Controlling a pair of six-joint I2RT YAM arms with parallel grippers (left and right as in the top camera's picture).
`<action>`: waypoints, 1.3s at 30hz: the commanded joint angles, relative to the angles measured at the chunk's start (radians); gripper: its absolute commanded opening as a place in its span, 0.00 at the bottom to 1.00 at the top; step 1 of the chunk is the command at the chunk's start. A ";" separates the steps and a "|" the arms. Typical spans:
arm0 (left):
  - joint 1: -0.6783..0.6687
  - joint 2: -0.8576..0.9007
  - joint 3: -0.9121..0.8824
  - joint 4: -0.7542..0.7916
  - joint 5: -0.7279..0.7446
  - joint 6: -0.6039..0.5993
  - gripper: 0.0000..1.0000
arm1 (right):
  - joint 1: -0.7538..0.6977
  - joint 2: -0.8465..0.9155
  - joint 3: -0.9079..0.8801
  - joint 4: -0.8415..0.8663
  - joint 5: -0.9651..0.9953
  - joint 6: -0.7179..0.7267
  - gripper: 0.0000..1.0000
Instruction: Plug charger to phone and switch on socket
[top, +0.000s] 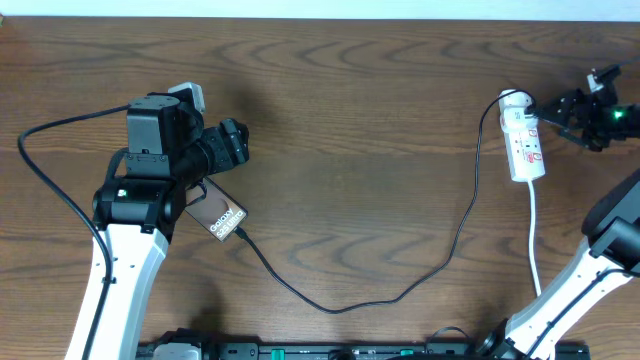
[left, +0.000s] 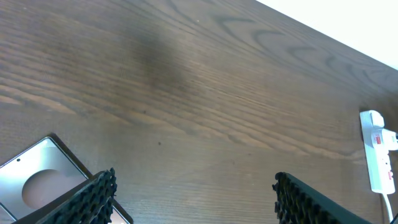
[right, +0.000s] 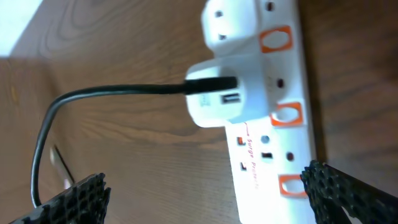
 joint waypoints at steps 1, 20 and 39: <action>-0.002 0.001 0.023 -0.003 -0.014 0.024 0.80 | 0.039 0.009 0.006 0.017 0.029 -0.083 0.99; -0.002 0.048 0.023 -0.020 -0.014 0.023 0.80 | 0.094 0.046 0.005 0.106 0.148 -0.007 0.99; -0.002 0.049 0.023 -0.005 -0.014 0.023 0.80 | 0.157 0.112 0.000 0.101 0.140 0.046 0.99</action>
